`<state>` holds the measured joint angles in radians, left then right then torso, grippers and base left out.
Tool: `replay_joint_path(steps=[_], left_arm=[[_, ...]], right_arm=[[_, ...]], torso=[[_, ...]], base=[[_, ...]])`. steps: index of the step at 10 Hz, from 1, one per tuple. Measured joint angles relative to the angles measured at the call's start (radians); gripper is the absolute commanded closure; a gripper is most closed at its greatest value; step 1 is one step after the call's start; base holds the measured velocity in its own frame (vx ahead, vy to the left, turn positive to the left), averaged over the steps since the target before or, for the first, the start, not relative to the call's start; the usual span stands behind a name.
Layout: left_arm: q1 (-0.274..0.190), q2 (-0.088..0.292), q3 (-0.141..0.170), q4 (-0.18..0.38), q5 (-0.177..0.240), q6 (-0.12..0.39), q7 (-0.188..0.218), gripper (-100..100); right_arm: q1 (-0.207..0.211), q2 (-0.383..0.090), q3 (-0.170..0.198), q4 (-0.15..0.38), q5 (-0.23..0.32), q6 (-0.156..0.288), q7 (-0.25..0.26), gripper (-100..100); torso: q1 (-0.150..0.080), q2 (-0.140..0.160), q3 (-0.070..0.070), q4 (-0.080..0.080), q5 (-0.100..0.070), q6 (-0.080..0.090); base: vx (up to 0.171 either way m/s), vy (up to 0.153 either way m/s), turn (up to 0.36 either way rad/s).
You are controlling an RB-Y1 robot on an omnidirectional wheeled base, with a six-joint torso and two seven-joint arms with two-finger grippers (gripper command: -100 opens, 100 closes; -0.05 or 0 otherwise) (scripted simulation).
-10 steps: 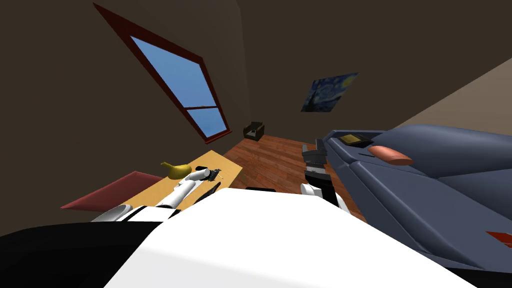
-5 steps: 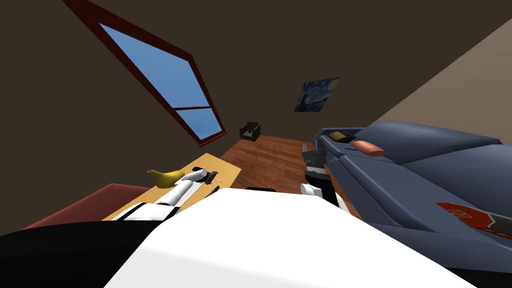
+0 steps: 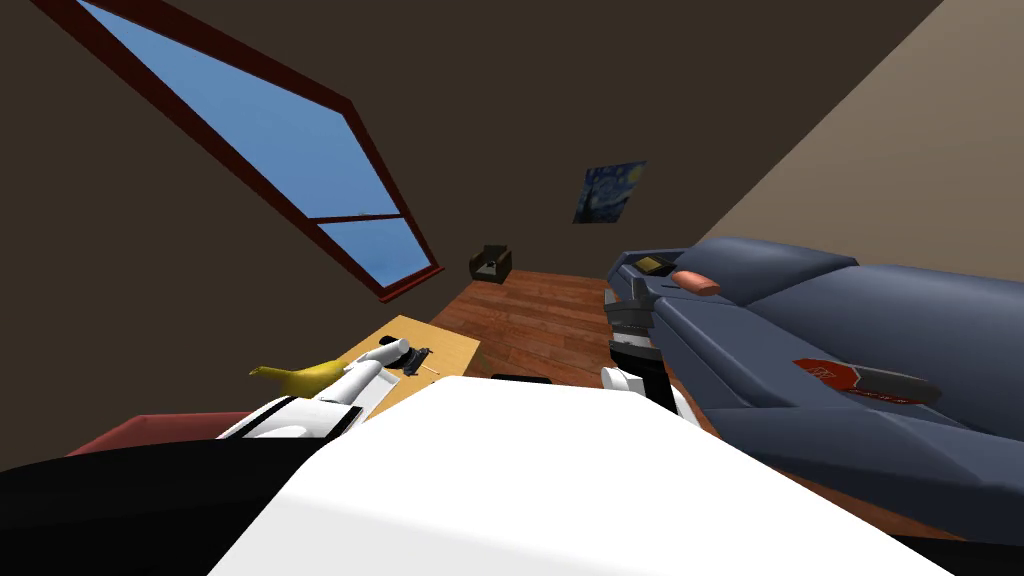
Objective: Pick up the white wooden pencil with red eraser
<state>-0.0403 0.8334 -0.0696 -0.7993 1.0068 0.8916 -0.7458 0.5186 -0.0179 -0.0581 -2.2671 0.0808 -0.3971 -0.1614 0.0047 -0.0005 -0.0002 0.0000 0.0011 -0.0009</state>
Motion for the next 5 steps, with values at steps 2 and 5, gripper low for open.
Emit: replay_joint_path(steps=[2, 5], left_arm=[[-0.025, -0.002, -0.017, 0.077, 0.024, 0.017, -0.023, -100], [-0.007, -0.036, -0.052, 0.133, 0.051, 0.035, -0.022, -100]], right_arm=[[0.000, 0.000, 0.000, 0.000, 0.000, 0.000, 0.000, 0], [0.000, 0.000, 0.000, 0.000, 0.000, 0.000, 0.000, 0]], torso=[[0.001, 0.000, 0.000, 0.000, 0.000, -0.001], [0.001, 0.001, 0.000, 0.000, 0.001, -0.001]], base=[[-0.026, 0.096, -0.266], [-0.022, 0.080, -0.150]])
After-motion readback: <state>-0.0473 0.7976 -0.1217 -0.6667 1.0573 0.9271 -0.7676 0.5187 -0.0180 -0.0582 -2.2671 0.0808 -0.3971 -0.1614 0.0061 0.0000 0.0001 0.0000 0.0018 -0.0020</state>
